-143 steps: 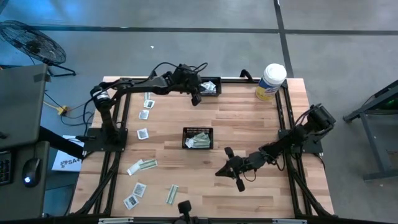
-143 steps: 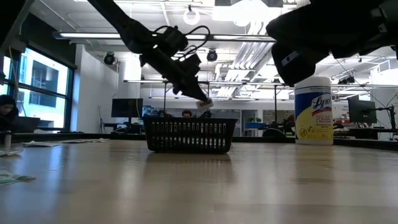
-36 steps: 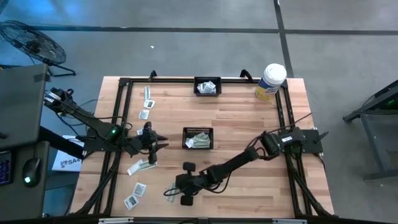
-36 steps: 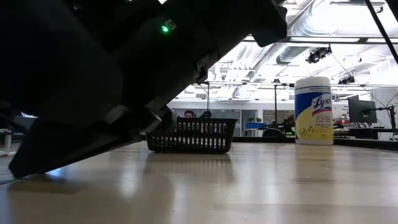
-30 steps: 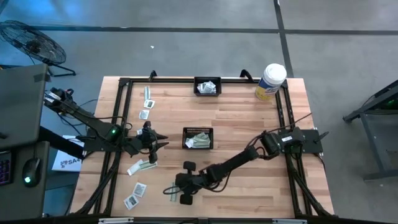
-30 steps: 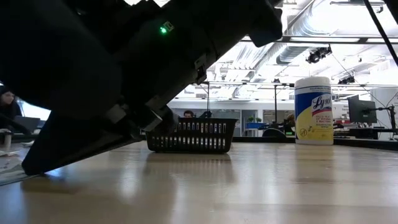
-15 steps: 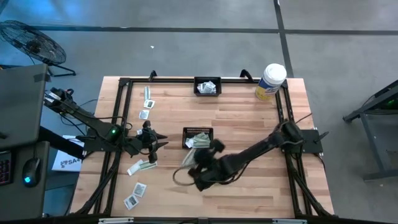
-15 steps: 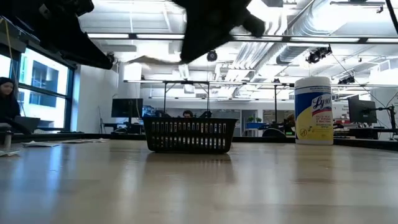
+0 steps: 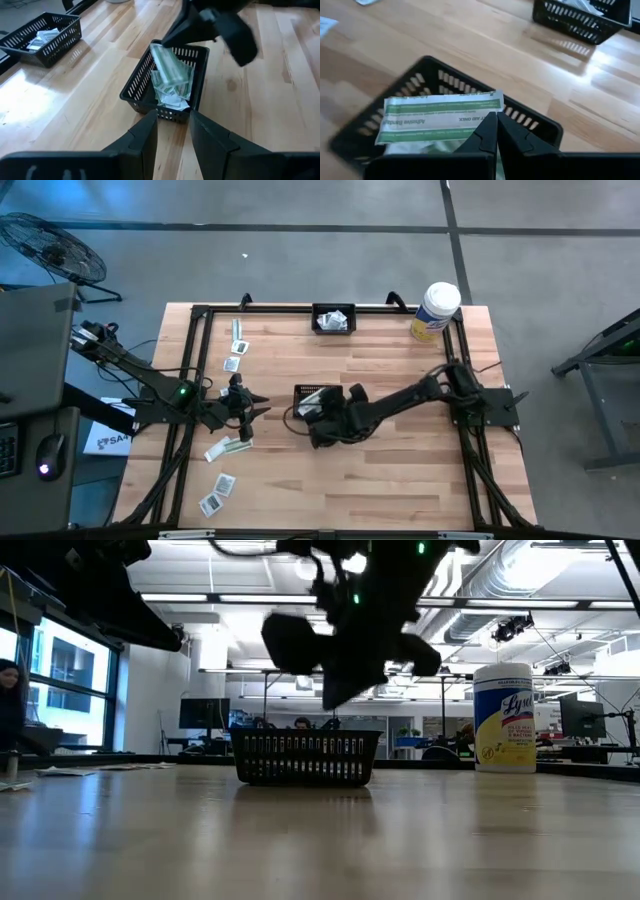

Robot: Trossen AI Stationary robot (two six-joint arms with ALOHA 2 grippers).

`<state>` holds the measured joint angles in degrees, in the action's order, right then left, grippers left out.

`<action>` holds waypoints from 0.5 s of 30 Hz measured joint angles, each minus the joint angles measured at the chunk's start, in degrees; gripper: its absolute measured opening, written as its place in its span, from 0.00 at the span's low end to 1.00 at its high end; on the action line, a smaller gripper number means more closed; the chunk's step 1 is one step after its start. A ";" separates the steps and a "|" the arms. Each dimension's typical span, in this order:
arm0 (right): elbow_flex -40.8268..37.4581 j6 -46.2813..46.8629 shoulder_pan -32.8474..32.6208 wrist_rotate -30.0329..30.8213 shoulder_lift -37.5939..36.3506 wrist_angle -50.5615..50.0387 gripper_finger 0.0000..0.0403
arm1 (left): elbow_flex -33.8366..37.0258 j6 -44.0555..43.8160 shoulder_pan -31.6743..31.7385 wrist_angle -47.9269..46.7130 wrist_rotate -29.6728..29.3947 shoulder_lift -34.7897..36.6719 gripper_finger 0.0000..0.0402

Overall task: Pick & Place First Aid Supplies
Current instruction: Put the bandage into the bottom black basket

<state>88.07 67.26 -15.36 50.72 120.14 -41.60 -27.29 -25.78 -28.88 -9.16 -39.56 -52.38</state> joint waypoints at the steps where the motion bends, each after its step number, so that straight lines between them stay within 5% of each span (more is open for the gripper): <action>1: -0.64 -0.02 0.45 -0.18 0.00 0.19 0.00 | 0.00 0.00 0.00 -0.03 -0.01 0.00 0.28; 8: -4.20 -3.05 3.05 -8.85 -0.02 2.33 0.01 | 0.00 0.00 0.00 -0.03 -0.04 0.00 0.28; 15: -2.83 -4.82 3.27 -10.61 -0.02 1.09 0.12 | 0.00 0.37 0.00 -0.03 -0.08 0.00 0.28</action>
<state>85.24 62.45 -12.09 40.11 120.11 -40.51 -27.29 -25.41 -28.88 -9.19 -39.64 -52.38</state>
